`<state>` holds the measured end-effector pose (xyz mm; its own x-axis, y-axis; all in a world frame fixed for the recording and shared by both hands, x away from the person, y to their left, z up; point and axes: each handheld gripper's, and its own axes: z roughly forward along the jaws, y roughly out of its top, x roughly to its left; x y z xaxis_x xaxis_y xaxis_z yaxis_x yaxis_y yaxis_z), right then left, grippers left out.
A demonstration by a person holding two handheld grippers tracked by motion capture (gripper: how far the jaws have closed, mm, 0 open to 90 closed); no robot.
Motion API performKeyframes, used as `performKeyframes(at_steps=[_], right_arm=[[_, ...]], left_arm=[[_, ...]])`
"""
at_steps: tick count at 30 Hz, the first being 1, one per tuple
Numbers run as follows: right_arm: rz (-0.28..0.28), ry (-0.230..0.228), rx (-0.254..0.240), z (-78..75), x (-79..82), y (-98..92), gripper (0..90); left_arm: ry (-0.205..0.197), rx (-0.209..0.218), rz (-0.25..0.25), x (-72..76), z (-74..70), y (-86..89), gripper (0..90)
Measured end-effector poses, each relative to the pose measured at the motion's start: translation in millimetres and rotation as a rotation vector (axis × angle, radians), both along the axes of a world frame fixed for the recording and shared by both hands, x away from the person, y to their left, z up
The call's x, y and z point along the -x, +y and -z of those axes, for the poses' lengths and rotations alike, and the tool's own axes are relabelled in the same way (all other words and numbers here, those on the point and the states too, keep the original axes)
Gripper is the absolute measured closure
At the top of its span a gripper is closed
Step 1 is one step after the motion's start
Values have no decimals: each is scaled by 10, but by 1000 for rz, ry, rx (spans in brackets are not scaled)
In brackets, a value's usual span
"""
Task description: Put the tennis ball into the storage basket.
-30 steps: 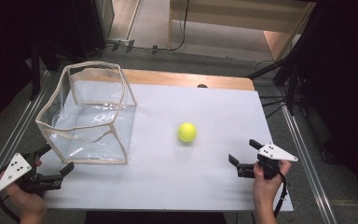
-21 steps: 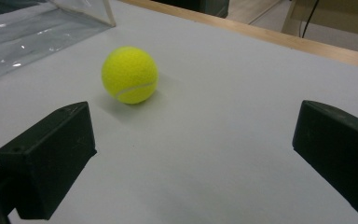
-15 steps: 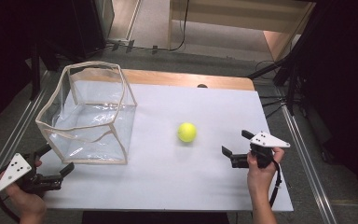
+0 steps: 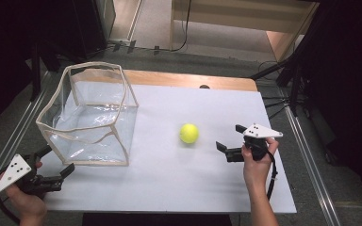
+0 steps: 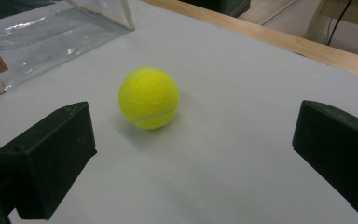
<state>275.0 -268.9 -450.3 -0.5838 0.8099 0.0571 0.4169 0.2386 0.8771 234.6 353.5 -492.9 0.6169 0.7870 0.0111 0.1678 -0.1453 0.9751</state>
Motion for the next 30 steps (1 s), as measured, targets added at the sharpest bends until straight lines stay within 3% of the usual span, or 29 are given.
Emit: performKeyframes(at_steps=[12, 30], right_arm=[[-31, 22, 15, -60, -152, 124, 0], [-104, 70, 85, -161, -443, 403, 0]], left_arm=[[-2, -4, 3, -1, 0, -4, 0], [-2, -4, 4, -1, 1, -8, 0]])
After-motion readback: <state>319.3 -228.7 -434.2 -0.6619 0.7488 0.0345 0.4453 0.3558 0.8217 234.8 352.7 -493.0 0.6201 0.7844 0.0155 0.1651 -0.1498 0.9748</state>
